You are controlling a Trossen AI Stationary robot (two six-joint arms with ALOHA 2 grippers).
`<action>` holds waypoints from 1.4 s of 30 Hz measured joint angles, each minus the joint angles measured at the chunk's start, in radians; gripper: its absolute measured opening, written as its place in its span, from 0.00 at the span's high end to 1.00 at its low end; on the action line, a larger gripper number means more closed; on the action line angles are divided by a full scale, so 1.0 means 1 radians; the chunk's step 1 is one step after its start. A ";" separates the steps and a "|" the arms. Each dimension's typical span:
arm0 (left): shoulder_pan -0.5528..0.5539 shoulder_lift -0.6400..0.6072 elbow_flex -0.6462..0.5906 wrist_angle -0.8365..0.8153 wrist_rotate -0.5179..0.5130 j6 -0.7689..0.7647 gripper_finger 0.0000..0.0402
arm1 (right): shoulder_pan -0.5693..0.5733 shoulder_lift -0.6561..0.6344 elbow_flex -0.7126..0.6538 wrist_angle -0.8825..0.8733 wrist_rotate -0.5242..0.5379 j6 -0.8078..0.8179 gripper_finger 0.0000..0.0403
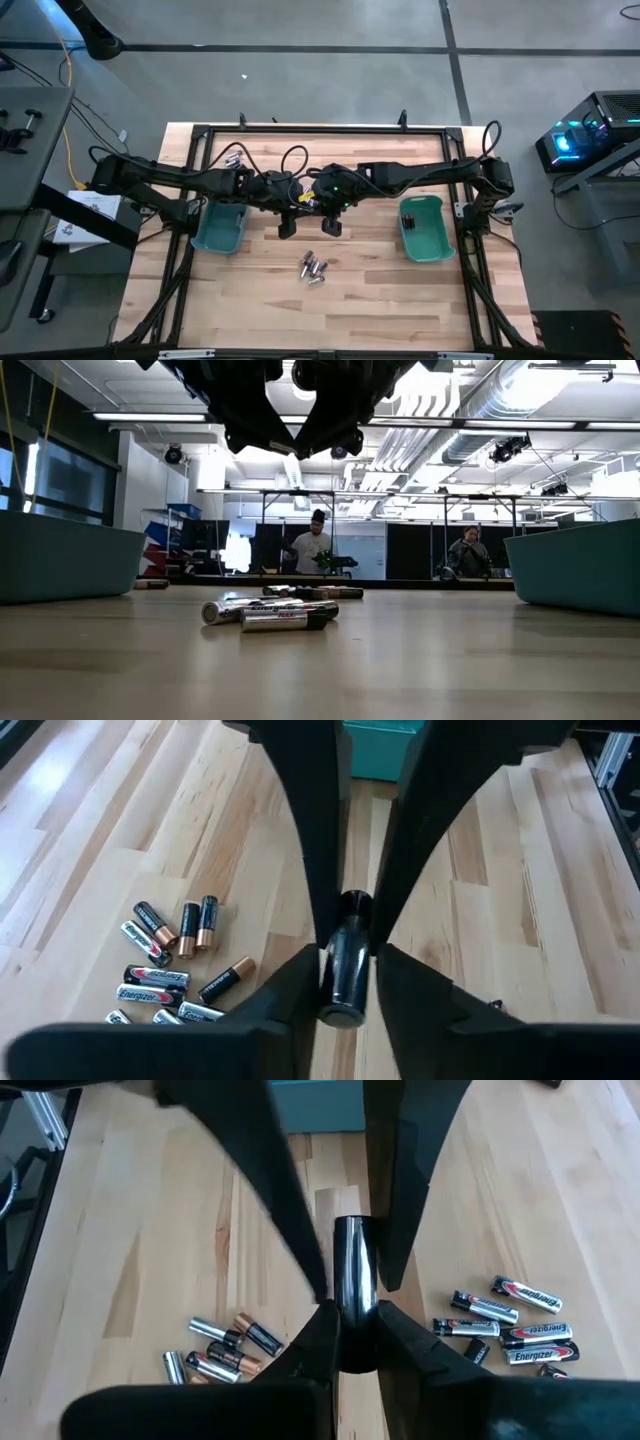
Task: Sort batteries
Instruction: Put the silver battery into the blue bin
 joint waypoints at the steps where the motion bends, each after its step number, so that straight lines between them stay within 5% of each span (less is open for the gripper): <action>1: 0.000 0.000 0.000 0.000 0.002 0.001 0.83 | 0.001 0.000 0.000 -0.001 0.000 -0.003 0.94; 6: 0.000 0.000 0.000 -0.001 0.023 0.014 0.90 | 0.002 0.000 0.000 -0.002 -0.007 -0.010 0.93; 14: -0.013 -0.003 -0.001 -0.114 0.033 -0.054 0.90 | -0.018 -0.018 0.000 -0.048 -0.008 0.021 0.72; 19: -0.027 -0.054 -0.001 -0.196 -0.075 -0.100 0.90 | -0.037 -0.087 -0.078 -0.054 -0.008 0.032 0.65; 24: -0.017 -0.146 -0.001 -0.203 -0.182 -0.133 0.90 | -0.019 -0.179 -0.368 0.362 -0.012 0.183 0.65; 31: 0.027 -0.255 -0.001 -0.117 -0.179 -0.149 0.90 | -0.001 -0.220 -0.653 1.098 0.001 0.470 0.64; 35: 0.034 -0.299 -0.001 0.047 -0.132 -0.151 0.90 | -0.003 -0.216 -0.685 1.380 0.074 0.524 0.64; 42: 0.036 -0.327 -0.001 0.368 -0.051 -0.150 0.90 | -0.008 -0.215 -0.568 1.572 0.161 0.359 0.64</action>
